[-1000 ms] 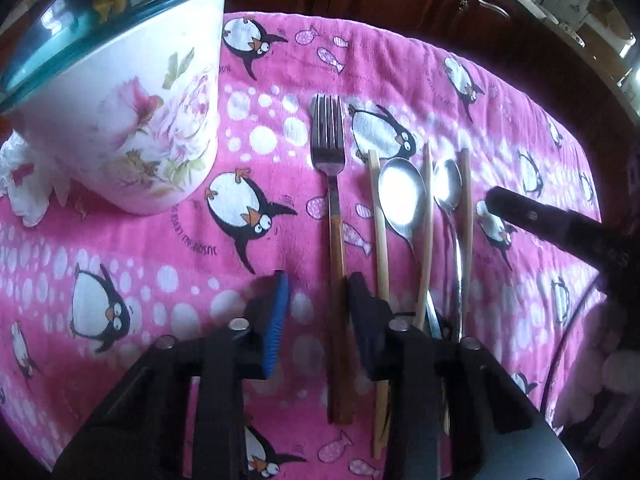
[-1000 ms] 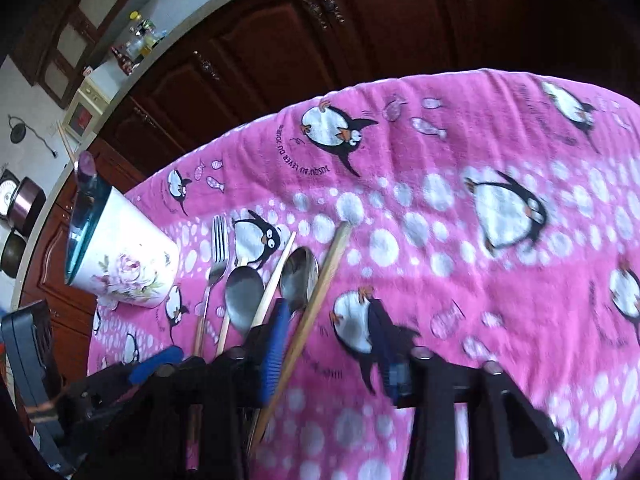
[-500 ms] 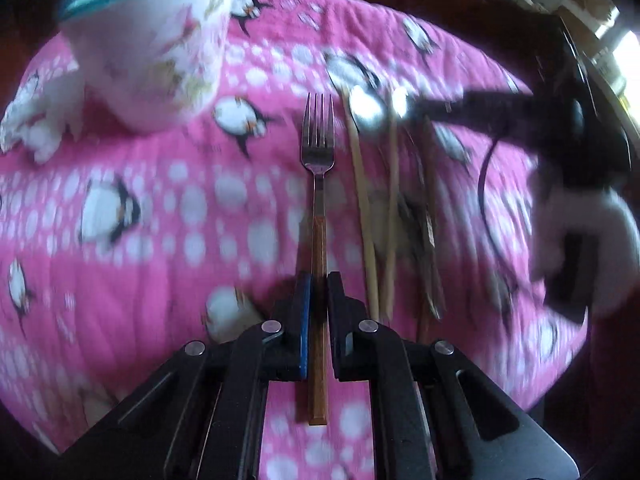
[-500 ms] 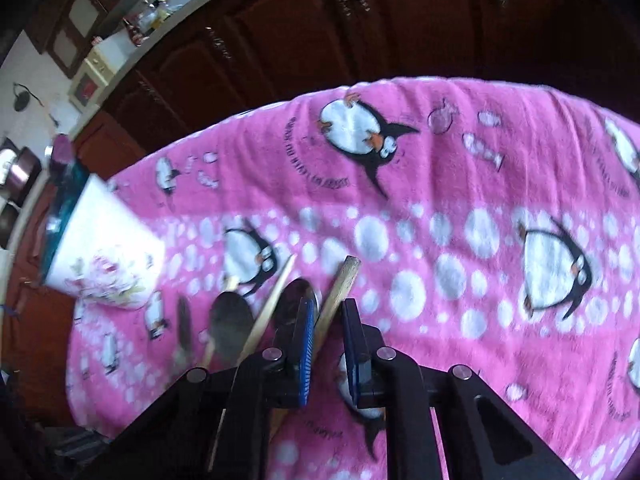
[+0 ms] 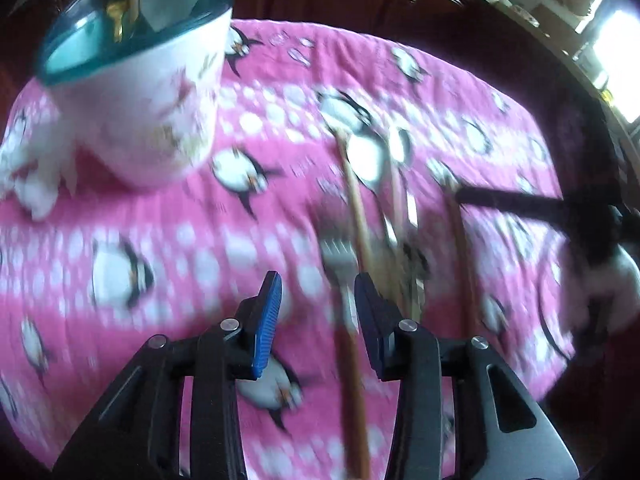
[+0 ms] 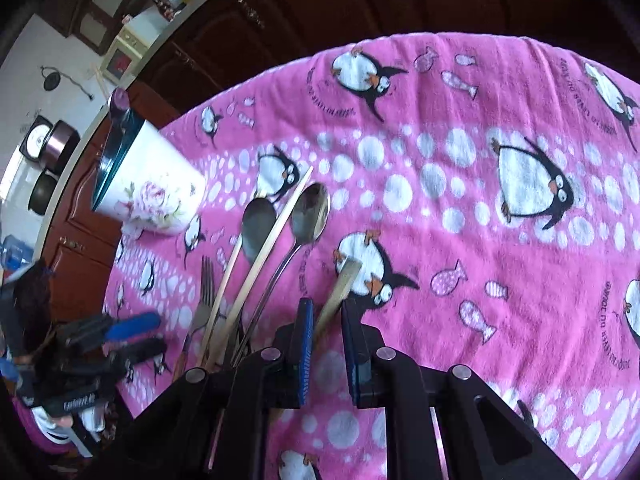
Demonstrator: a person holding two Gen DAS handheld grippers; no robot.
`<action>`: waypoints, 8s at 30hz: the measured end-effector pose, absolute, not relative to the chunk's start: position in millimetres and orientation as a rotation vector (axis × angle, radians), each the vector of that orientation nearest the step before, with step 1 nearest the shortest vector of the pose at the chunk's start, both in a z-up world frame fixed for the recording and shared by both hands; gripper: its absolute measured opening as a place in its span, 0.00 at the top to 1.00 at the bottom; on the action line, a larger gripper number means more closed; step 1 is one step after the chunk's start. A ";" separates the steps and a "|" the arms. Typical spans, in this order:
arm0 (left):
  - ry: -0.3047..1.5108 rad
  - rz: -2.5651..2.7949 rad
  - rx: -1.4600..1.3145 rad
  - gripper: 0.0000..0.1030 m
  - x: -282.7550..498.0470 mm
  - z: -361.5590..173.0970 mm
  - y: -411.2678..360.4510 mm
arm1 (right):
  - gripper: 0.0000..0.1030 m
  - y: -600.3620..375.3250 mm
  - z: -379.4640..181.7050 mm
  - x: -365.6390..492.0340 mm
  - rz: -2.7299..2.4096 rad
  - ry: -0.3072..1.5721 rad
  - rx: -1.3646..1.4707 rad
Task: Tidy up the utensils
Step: 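Grasp the wooden-handled fork with the left tool while the right tool grasps a chopstick, then lift the fork and chopstick up toward the floral cup with both tools, then lower the fork and chopstick into the floral cup while both tools open, then withdraw both tools from the cup back over the remaining utensils, then grasp a wooden chopstick with the left tool while the right tool grasps another chopstick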
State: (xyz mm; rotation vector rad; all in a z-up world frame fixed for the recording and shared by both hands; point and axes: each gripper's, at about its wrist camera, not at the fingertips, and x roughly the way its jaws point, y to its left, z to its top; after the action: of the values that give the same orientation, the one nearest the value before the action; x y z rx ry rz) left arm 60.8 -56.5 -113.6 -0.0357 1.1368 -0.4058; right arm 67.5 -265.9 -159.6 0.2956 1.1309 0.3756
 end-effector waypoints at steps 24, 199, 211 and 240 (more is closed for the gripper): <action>1.108 -0.532 -0.052 0.82 88.0 -116.7 -69.9 | 0.88 -262.4 -150.3 60.3 0.400 1.052 0.356; 1.075 -0.380 -0.122 0.45 61.2 -87.3 -65.6 | 0.71 -236.4 -148.9 52.3 0.239 1.011 0.365; 1.163 -0.353 -0.077 0.58 102.8 -134.1 -97.2 | 0.76 -223.3 -169.6 90.5 0.233 1.058 0.281; 1.214 -0.353 -0.122 0.66 47.9 -123.4 -31.5 | 0.77 -262.3 -161.3 74.6 0.292 0.974 0.308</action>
State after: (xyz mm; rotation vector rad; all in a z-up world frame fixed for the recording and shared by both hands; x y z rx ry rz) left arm 47.9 -31.5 -123.4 -0.1217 1.2145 -0.3528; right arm 74.6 -262.3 -161.3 0.3084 0.9738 0.2918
